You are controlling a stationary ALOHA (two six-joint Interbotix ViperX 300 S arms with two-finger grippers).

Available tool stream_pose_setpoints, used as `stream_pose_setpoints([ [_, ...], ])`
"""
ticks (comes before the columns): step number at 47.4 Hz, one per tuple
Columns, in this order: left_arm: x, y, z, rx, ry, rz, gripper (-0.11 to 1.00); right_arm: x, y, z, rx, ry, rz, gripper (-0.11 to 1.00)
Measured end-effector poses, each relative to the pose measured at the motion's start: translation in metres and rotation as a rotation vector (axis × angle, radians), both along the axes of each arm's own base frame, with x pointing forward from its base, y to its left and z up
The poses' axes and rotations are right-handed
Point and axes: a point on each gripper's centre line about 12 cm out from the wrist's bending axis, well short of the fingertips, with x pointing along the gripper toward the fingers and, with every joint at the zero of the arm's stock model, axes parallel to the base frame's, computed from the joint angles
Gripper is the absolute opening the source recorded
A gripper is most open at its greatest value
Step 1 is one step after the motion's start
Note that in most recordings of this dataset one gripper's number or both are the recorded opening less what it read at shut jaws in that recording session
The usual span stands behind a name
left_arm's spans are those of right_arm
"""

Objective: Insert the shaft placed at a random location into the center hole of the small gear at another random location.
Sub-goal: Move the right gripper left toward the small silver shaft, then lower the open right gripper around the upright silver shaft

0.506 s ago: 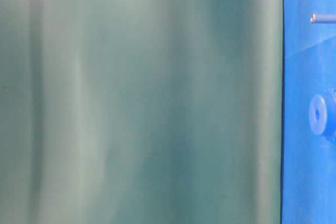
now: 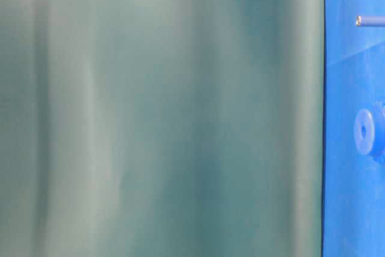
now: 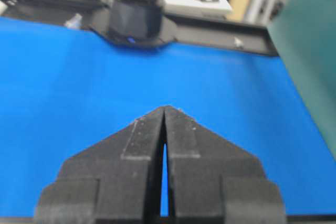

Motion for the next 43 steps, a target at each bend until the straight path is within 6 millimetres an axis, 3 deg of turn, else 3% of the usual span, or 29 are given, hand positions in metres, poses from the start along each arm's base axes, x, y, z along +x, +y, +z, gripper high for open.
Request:
stream_pose_setpoints([
  [8, 0.000, 0.000, 0.000, 0.000, 0.002, 0.000, 0.00, 0.012, -0.014, -0.019, 0.028, 0.062, -0.061, 0.10],
  [13, 0.000, 0.000, -0.001, 0.000, 0.003, 0.000, 0.00, 0.023, -0.020, -0.034, 0.049, 0.101, -0.089, 0.36],
  [20, 0.000, 0.000, -0.001, 0.000, 0.003, 0.000, 0.00, 0.040, -0.031, -0.061, 0.087, 0.154, -0.137, 0.82],
  [21, 0.000, 0.000, -0.001, 0.000, 0.003, 0.000, 0.00, 0.042, -0.033, -0.065, 0.092, 0.159, -0.145, 0.85],
  [28, 0.000, 0.000, -0.001, 0.000, 0.002, 0.000, 0.00, 0.055, -0.041, -0.097, 0.130, 0.216, -0.196, 0.73],
  [43, 0.000, 0.000, -0.001, 0.000, 0.006, 0.002, 0.00, 0.076, -0.053, -0.161, 0.164, 0.352, -0.268, 0.74],
])
